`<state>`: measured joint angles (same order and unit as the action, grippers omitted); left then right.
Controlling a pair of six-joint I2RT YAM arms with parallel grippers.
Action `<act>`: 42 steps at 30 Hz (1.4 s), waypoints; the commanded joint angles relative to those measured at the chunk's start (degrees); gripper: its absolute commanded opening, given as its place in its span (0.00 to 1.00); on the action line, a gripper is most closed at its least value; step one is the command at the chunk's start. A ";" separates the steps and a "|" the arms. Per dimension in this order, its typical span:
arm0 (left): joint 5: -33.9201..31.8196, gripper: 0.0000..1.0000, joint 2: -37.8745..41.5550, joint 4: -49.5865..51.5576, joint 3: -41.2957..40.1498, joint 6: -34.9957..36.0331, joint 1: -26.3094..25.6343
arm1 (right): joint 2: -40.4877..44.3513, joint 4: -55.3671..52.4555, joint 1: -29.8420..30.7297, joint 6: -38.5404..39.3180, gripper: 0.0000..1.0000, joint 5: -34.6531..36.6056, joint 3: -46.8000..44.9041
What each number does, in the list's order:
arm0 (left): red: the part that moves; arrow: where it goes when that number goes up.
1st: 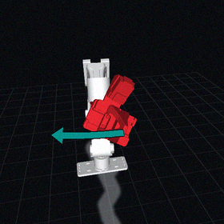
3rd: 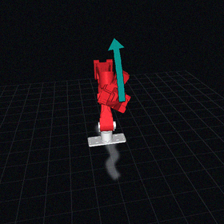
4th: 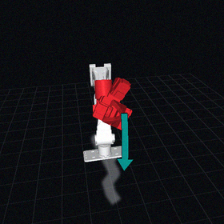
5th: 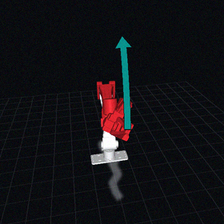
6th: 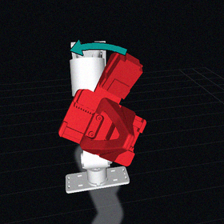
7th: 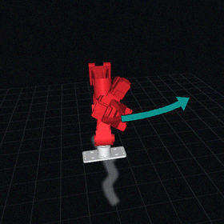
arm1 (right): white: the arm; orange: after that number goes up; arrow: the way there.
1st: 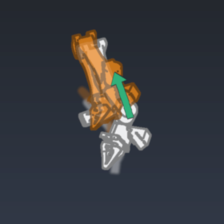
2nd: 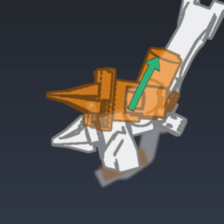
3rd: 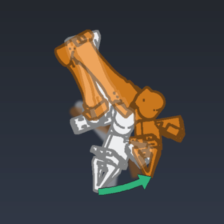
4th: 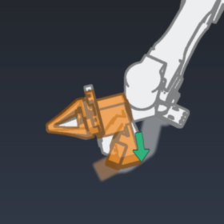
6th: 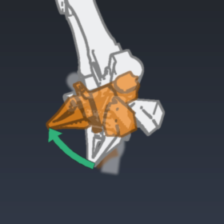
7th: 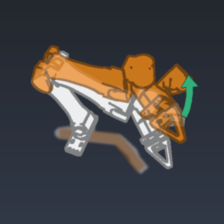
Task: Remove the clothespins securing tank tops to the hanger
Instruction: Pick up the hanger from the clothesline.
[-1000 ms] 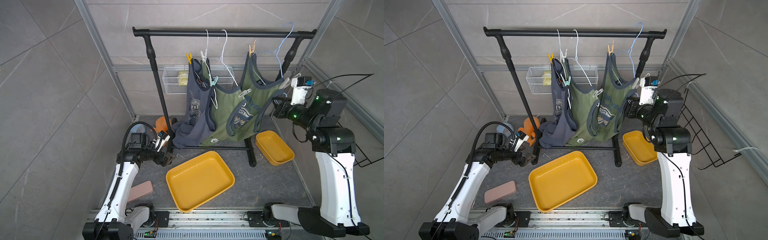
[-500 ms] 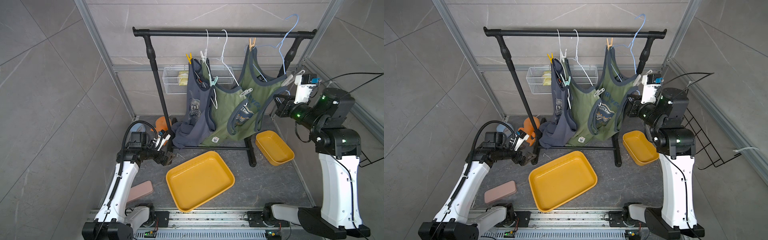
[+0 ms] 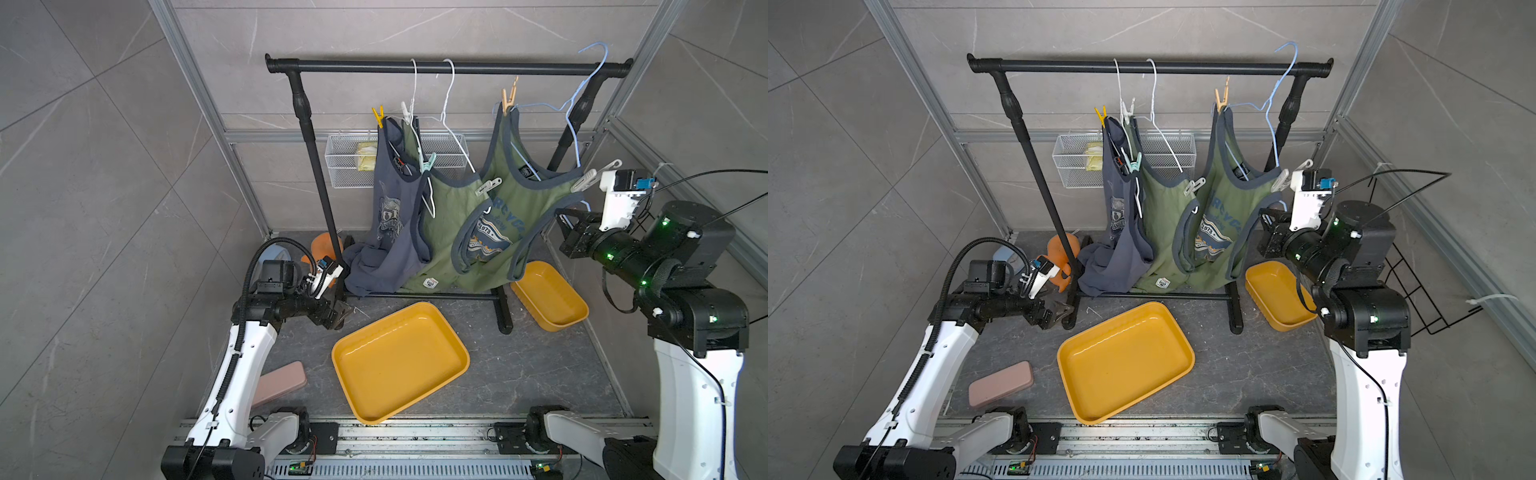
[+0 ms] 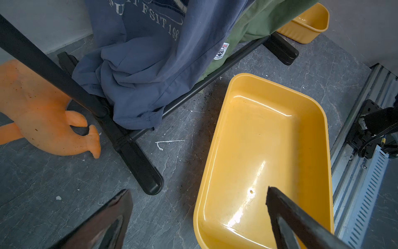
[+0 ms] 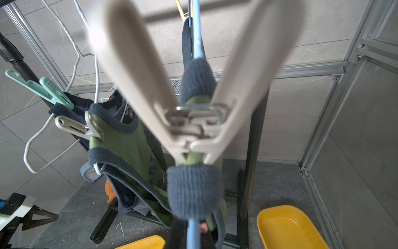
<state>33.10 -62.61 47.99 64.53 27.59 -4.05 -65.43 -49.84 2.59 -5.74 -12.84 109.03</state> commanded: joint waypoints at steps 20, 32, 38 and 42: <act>1.79 1.00 0.58 2.54 4.68 -0.38 -1.04 | 4.90 -7.67 0.05 0.26 0.00 2.18 9.35; 1.97 1.00 1.09 3.41 4.41 -0.26 -1.87 | 2.62 -10.42 0.02 -1.27 0.00 2.10 22.21; 1.61 1.00 1.56 4.04 4.66 0.00 -2.84 | 1.67 -12.83 -0.04 -2.20 0.00 0.84 26.61; 1.20 1.00 2.13 4.09 3.67 0.52 -3.40 | 2.72 -13.16 -0.04 -1.84 0.00 0.54 24.79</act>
<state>33.19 -61.93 51.42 67.29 27.62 -7.07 -63.53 -66.70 2.59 -6.85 -11.64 133.80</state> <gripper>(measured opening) 0.997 0.045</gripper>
